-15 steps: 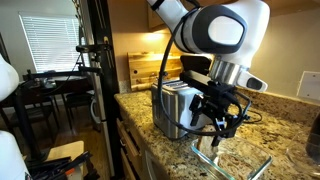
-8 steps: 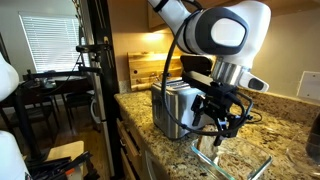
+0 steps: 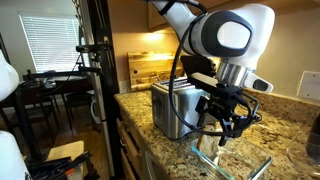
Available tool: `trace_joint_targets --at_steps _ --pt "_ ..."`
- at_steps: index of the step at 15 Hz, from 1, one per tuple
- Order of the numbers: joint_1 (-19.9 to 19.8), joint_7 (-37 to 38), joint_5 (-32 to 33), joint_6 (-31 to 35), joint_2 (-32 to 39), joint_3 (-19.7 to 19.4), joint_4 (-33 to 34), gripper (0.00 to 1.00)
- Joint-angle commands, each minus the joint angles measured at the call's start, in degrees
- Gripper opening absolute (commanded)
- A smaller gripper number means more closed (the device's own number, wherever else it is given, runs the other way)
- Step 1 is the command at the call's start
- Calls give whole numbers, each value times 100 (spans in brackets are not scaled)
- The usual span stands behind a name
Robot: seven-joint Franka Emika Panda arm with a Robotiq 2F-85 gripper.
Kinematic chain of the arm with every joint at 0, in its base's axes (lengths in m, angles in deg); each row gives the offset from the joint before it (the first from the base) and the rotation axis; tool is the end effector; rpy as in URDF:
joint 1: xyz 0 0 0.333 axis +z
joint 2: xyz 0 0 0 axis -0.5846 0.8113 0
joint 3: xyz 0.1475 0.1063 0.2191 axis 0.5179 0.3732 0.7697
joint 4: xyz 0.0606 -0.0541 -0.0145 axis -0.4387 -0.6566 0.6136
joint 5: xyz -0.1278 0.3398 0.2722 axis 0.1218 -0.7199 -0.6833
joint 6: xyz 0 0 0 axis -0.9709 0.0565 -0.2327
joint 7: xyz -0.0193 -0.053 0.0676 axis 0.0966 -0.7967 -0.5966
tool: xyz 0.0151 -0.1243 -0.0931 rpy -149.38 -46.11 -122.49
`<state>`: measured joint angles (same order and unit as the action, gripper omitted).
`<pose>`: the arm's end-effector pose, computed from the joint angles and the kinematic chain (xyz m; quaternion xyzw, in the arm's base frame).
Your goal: Put the left slice of bread in the right compartment of the toaster
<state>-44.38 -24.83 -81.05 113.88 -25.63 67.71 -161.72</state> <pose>0.5685 -0.1446 0.1766 -0.9940 0.0212 0.0944 0.0501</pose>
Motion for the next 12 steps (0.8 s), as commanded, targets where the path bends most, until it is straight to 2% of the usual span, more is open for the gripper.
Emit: trace_joint_targets --at_steps 1,3,11,12 --pt "-85 -108 -101 45 76 52 100 73" --pt "-88 -106 -98 42 86 51 119 65" --pt "-95 -106 -95 42 86 46 132 11" --pt "-97 -108 -97 44 81 45 127 7"
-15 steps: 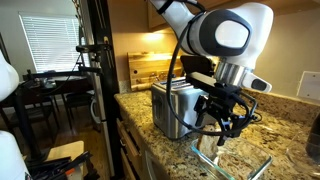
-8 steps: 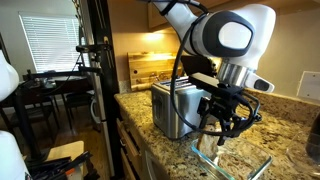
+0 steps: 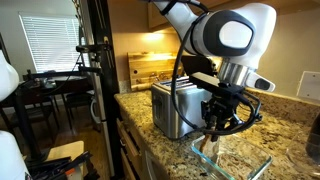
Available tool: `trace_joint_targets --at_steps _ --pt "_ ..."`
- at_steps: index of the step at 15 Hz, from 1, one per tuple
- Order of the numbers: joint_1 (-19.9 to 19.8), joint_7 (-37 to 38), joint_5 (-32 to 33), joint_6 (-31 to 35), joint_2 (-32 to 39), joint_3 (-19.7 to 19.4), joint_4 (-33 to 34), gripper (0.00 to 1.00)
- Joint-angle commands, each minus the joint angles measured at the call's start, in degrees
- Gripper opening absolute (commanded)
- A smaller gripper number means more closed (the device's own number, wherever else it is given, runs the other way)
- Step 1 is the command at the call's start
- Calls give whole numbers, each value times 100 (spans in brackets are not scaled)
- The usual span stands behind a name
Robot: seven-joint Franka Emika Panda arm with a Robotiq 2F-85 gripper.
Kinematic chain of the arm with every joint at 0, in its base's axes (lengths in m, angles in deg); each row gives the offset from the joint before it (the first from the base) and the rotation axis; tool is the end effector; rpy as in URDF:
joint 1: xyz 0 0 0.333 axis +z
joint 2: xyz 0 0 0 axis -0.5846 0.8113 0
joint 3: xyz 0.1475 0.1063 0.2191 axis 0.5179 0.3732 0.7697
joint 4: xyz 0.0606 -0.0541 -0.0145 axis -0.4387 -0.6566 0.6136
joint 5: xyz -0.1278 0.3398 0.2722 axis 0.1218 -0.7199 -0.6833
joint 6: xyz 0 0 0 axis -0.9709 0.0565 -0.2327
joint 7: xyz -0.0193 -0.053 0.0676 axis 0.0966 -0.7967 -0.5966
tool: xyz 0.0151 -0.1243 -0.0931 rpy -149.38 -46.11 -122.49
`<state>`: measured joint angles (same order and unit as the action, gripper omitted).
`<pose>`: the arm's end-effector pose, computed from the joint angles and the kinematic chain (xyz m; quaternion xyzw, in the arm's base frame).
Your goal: Put the left slice of bread in the right compartment of the toaster
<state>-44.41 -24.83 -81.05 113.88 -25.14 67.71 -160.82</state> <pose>0.5734 -0.1462 0.1785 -0.9944 0.0212 0.0910 0.0489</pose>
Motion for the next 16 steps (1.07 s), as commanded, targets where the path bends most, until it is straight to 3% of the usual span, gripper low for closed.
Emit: trace_joint_targets --at_steps 1,16 --pt "-95 -112 -99 49 19 46 28 5" --pt "57 -71 -74 149 -1292 112 -576 7"
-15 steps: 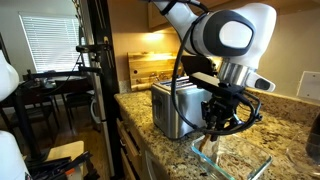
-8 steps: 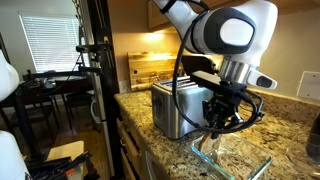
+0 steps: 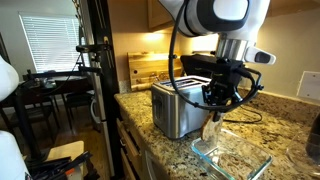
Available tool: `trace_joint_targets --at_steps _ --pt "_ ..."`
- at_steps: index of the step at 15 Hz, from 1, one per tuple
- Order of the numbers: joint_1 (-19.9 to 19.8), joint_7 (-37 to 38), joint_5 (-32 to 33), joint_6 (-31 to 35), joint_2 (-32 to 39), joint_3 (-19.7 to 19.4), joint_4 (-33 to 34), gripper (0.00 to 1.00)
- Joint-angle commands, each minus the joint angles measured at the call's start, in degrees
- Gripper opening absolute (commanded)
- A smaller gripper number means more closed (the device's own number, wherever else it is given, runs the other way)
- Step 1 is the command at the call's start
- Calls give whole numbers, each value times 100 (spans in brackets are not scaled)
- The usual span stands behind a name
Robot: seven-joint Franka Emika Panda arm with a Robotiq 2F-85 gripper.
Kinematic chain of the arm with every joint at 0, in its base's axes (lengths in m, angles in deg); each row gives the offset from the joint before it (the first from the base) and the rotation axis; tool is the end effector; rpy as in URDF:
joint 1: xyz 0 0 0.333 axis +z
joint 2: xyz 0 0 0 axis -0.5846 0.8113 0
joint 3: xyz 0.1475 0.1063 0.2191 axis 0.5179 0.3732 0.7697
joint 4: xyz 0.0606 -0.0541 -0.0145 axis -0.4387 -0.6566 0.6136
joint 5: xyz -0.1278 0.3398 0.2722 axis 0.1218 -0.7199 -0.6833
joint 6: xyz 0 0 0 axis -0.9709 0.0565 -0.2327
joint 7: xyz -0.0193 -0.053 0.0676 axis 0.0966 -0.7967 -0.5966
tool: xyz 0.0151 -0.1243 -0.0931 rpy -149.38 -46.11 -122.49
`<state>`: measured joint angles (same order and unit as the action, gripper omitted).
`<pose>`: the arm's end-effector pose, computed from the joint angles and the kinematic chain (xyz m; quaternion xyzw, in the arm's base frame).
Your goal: Put the left slice of bread in the right compartment of the toaster
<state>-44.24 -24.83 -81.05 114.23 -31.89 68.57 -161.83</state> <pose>0.5846 -0.1366 0.2406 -0.9983 0.0107 0.0386 0.0431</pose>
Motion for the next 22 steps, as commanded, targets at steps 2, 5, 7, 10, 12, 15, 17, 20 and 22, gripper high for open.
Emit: trace_joint_targets --at_steps 2,5,7,10,12,15,17,20,22 --pt "62 -53 -82 81 -782 23 -528 7" --pt "78 -57 -66 77 -1009 5 -636 7" --pt "86 -53 -49 86 -1156 -7 -710 7" --pt "96 -73 -55 75 -1385 -24 -812 7" --pt "115 -56 -33 85 -1557 -21 -888 7" --pt "153 -10 -3 91 -1838 -15 -1033 7" --pt "182 15 5 82 -2014 -17 -1121 7" --pt "226 38 17 76 -2282 -19 -1268 7" --pt "245 56 36 59 -2425 -21 -1331 7"
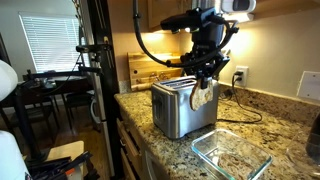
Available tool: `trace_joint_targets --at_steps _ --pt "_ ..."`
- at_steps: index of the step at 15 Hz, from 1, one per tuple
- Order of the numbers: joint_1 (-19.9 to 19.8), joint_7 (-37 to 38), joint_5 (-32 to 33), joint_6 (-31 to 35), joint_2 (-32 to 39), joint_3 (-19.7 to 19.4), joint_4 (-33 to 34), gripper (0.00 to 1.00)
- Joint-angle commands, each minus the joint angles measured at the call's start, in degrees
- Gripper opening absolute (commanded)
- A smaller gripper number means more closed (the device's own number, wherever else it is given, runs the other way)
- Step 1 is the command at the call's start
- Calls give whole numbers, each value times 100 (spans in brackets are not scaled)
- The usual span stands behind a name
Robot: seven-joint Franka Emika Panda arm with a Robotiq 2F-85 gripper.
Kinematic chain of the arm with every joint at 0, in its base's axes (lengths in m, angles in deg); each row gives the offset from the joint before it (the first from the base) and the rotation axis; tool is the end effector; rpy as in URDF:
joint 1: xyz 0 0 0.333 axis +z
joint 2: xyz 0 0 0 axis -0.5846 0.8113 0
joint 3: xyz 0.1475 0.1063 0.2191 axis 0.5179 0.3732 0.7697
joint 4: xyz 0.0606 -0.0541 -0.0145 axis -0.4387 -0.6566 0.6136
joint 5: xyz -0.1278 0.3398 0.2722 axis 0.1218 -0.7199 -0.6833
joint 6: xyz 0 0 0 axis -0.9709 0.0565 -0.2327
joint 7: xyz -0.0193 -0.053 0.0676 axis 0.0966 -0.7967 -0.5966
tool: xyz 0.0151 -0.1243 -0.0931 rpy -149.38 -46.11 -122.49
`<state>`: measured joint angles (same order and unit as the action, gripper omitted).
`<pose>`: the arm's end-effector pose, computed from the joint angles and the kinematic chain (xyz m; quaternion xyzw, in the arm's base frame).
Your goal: Put the left slice of bread in the right compartment of the toaster
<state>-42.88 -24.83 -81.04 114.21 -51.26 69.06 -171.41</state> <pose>0.5480 -0.1076 0.3515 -0.9981 -0.0093 -0.0464 0.0389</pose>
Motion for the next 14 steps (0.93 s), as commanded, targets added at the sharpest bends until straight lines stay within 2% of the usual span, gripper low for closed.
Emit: trace_joint_targets --at_steps 1,14 --pt "121 62 41 58 -546 -71 -404 7" --pt "316 181 174 66 -955 37 -466 7"
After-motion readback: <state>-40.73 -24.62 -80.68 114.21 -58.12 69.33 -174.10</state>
